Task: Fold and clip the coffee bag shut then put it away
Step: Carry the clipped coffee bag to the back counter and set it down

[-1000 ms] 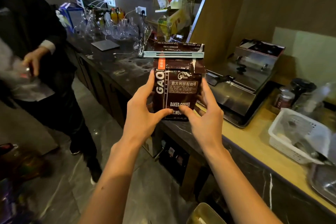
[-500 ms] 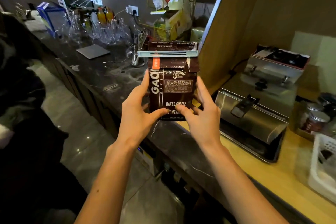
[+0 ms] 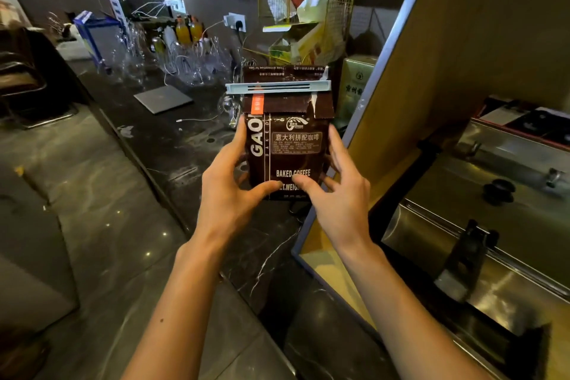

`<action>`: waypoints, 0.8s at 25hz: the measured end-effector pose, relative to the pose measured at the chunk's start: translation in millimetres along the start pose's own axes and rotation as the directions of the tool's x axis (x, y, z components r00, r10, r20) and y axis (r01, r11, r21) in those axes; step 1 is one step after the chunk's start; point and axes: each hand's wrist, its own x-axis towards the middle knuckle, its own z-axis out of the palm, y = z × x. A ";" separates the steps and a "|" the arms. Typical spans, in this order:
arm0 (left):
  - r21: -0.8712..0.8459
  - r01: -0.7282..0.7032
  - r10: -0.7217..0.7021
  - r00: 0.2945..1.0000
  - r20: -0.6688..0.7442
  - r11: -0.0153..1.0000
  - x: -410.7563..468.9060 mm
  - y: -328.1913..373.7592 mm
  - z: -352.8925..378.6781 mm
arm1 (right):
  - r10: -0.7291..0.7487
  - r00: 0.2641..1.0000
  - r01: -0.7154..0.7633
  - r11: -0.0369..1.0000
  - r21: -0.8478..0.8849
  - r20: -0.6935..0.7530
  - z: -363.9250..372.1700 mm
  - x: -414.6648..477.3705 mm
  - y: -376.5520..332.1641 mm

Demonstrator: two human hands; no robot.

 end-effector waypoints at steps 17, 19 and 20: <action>-0.095 -0.051 0.073 0.967 0.244 0.994 157.8 -176.4 -60.4 | 0.129 0.961 -0.148 0.987 -0.063 -0.243 177.2 103.2 66.9; -0.123 -0.050 0.084 0.953 0.291 0.991 178.7 -198.6 -73.9 | 0.157 0.939 -0.183 0.981 -0.060 -0.307 205.8 111.6 67.3; -0.147 -0.060 0.105 0.943 0.316 0.987 187.9 -208.6 -77.9 | 0.160 0.928 -0.195 0.978 -0.073 -0.336 216.8 115.0 67.9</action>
